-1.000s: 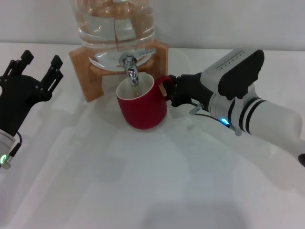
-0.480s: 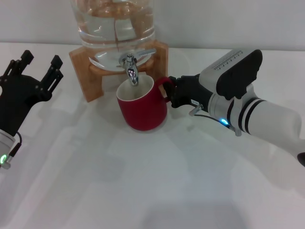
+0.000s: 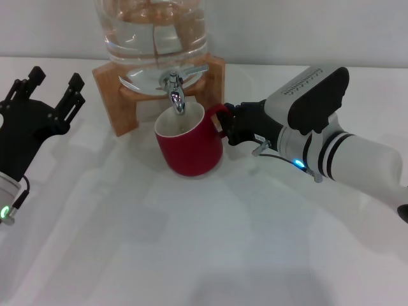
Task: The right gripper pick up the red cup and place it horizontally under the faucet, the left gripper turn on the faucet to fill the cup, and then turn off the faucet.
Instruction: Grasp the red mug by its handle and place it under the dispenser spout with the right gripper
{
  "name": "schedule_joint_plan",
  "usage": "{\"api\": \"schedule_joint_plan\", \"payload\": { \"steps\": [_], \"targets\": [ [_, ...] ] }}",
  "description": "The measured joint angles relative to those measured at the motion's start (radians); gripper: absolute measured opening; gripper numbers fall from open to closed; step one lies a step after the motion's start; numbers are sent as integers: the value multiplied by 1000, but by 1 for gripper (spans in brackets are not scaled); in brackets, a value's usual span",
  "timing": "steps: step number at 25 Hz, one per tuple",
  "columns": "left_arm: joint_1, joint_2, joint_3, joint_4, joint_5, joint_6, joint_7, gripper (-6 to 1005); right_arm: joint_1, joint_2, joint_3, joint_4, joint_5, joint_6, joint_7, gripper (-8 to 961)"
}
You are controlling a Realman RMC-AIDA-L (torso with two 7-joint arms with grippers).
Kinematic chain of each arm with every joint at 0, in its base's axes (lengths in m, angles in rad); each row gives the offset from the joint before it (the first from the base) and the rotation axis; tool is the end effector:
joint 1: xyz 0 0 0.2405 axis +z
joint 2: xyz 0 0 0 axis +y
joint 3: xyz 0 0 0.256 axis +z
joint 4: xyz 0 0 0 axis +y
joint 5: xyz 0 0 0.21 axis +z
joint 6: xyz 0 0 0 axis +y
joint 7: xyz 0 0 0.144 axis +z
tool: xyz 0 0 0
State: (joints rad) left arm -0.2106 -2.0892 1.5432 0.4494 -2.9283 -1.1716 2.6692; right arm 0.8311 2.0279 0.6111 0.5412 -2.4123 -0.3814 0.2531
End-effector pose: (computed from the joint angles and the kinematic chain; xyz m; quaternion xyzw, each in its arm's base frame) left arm -0.3139 0.3054 0.0040 -0.7190 -0.2141 -0.3843 0.5381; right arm 0.1640 0.4030 -0.1303 -0.8956 0.2028 0.1858 0.3496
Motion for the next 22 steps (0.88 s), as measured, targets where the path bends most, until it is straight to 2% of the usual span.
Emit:
{"api": "schedule_joint_plan", "payload": {
  "steps": [20, 22],
  "targets": [
    [-1, 0, 0, -2, 0, 3, 0, 757, 18, 0, -21, 2, 3, -2, -2, 174],
    [-1, 0, 0, -2, 0, 3, 0, 757, 19, 0, -16, 2, 8, 1, 3, 212]
  ]
}}
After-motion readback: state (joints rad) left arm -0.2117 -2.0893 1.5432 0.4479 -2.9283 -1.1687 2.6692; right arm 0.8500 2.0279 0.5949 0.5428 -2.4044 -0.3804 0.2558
